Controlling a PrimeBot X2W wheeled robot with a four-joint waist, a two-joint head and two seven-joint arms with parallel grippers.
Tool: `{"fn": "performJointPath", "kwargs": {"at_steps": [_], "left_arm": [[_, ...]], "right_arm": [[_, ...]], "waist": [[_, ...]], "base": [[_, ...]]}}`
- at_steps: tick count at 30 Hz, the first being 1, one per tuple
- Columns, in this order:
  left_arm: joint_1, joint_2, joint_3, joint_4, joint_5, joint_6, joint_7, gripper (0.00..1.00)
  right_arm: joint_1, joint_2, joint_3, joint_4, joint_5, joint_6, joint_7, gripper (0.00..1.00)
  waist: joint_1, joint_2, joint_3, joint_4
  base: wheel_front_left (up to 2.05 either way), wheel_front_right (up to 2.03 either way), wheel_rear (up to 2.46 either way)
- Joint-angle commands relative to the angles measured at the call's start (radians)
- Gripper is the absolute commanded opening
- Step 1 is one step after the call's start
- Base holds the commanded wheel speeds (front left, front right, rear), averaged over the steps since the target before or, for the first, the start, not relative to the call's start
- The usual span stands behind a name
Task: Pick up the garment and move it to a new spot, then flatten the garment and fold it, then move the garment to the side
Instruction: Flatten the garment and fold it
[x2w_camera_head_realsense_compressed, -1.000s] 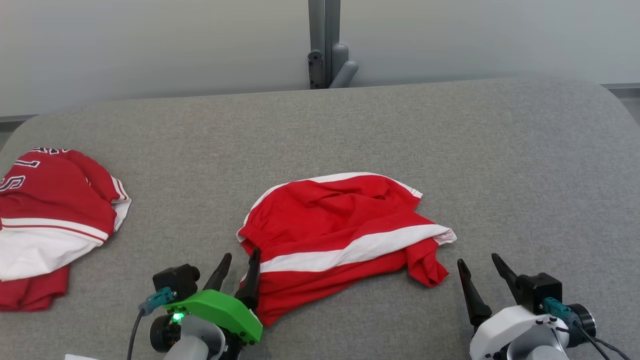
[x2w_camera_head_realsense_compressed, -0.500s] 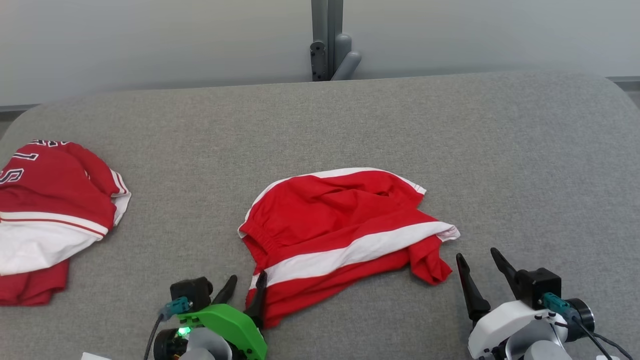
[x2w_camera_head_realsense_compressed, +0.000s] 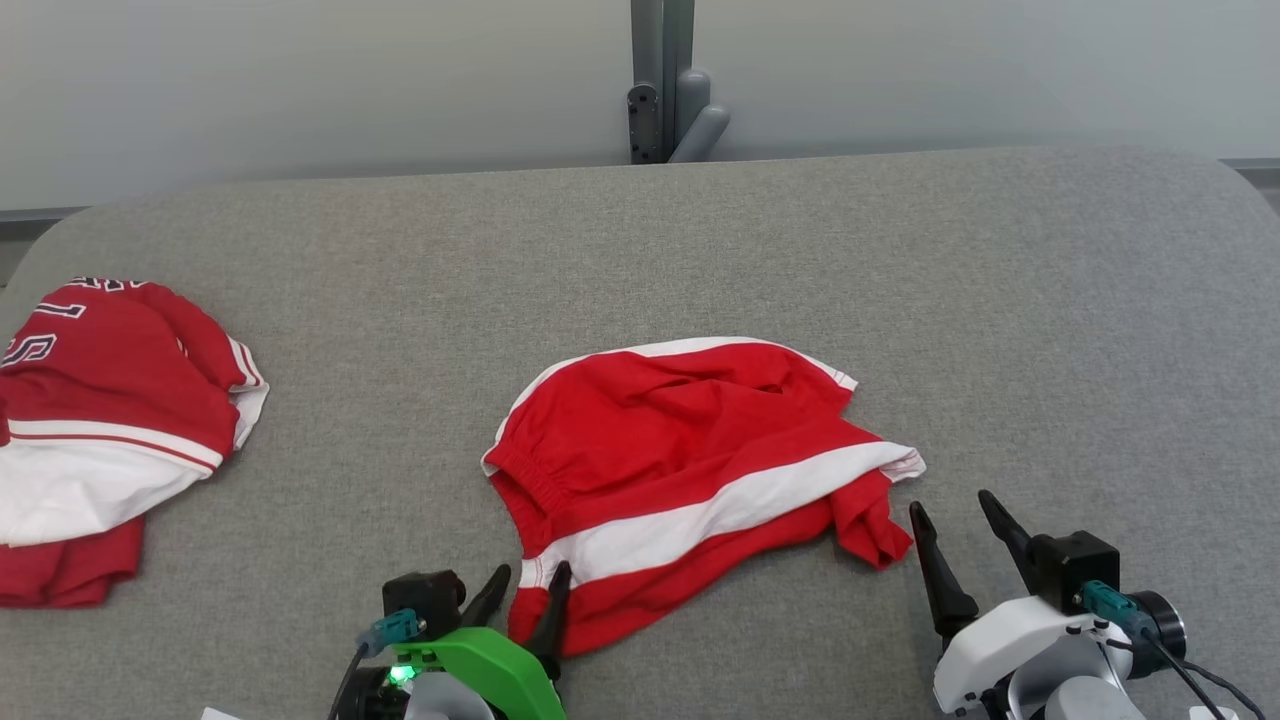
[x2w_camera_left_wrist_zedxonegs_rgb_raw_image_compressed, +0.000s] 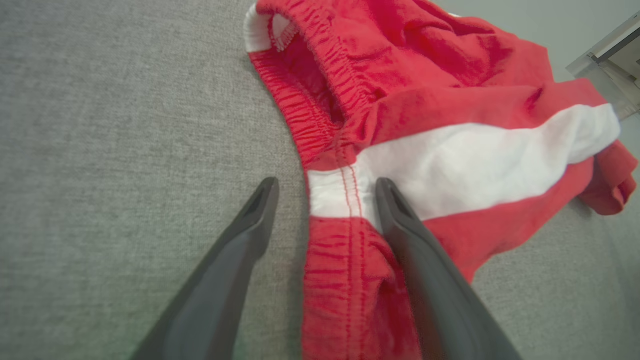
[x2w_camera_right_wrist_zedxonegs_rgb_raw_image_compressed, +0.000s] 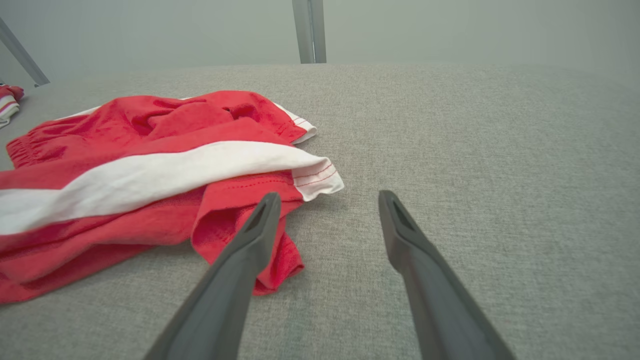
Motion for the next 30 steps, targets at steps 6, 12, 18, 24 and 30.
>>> {"fn": "performJointPath", "kwargs": {"at_steps": [6,12,18,24,30], "left_arm": [[0.017,0.004,-0.006,-0.004,-0.042,-0.008,0.002,0.38],[-0.011,0.004,0.036,-0.059,-0.014,0.006,0.001,0.0],[0.026,0.005,0.11,-0.119,0.073,0.014,0.001,0.0],[0.034,0.004,0.15,-0.132,0.119,-0.002,0.001,0.0],[0.038,0.004,0.159,-0.147,0.131,-0.015,0.001,0.0]], "right_arm": [[-0.006,0.002,0.001,-0.003,-0.001,-0.001,-0.003,1.0],[-0.013,-0.004,-0.015,0.007,0.015,-0.001,-0.003,1.0],[-0.063,0.006,-0.041,0.047,0.068,-0.001,-0.003,1.0],[-0.118,-0.005,0.02,0.134,0.118,-0.001,-0.003,1.0],[-0.112,-0.017,0.063,0.14,0.163,-0.001,-0.003,1.0]], "waist": [[0.0,0.0,0.002,-0.004],[0.0,0.0,0.013,0.005],[0.0,0.0,0.033,0.034],[0.0,0.0,0.053,0.059],[0.0,0.0,0.063,0.067]], "base": [[0.0,0.0,0.0],[0.0,0.0,0.0],[0.0,0.0,0.0],[0.0,0.0,0.0],[0.0,0.0,0.0]]}}
